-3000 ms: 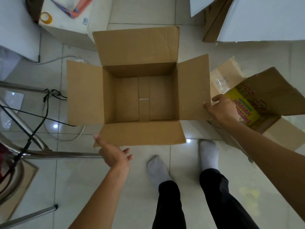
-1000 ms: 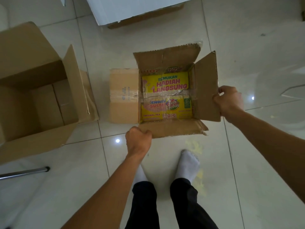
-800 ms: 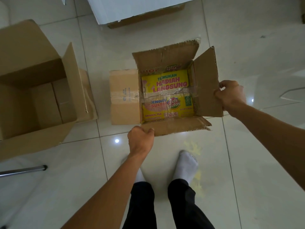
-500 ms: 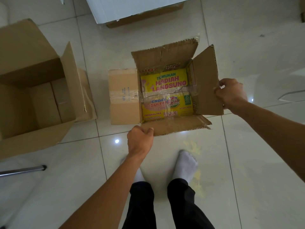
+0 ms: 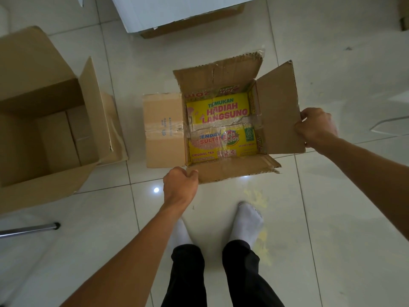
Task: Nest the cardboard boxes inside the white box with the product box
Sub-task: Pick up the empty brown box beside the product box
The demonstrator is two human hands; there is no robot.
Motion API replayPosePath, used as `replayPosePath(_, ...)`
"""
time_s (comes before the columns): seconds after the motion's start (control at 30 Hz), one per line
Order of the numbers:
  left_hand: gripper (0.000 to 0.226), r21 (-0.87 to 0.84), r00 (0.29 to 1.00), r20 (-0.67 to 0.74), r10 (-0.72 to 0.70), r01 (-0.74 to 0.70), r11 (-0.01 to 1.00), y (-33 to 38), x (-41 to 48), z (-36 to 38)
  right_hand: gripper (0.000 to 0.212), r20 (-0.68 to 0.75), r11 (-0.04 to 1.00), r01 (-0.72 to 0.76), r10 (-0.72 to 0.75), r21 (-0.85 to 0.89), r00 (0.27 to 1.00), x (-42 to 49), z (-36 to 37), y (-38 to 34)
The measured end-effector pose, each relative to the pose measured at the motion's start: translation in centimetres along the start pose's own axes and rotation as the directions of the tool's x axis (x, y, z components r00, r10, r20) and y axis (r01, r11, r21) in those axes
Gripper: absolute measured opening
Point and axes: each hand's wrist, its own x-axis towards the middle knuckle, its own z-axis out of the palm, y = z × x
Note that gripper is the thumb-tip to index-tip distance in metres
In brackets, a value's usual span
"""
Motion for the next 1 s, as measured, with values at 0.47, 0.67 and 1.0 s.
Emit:
replayPosePath(0.47,0.033,-0.032,1.0,0.006,-0.003,0.003,0.999,0.3,-0.4,0.0,0.023,0.028,1.0,0.021,-0.021,-0.004,0.999,0.7,-0.1,0.4)
replayPosePath(0.67,0.039,-0.065,1.0,-0.009,0.013,-0.014,0.998,0.1,-0.4,-1.6,0.057,-0.13,0.973,0.146,-0.17,-0.177,0.977,-1.0,-0.6,-0.7)
replayPosePath(1.0,0.031,-0.338,0.948,-0.297,0.111,-0.214,0.917,-2.8,0.0,-13.5,0.038,0.018,0.918,0.393,-0.394,0.048,0.919,-10.7,3.7,-14.1)
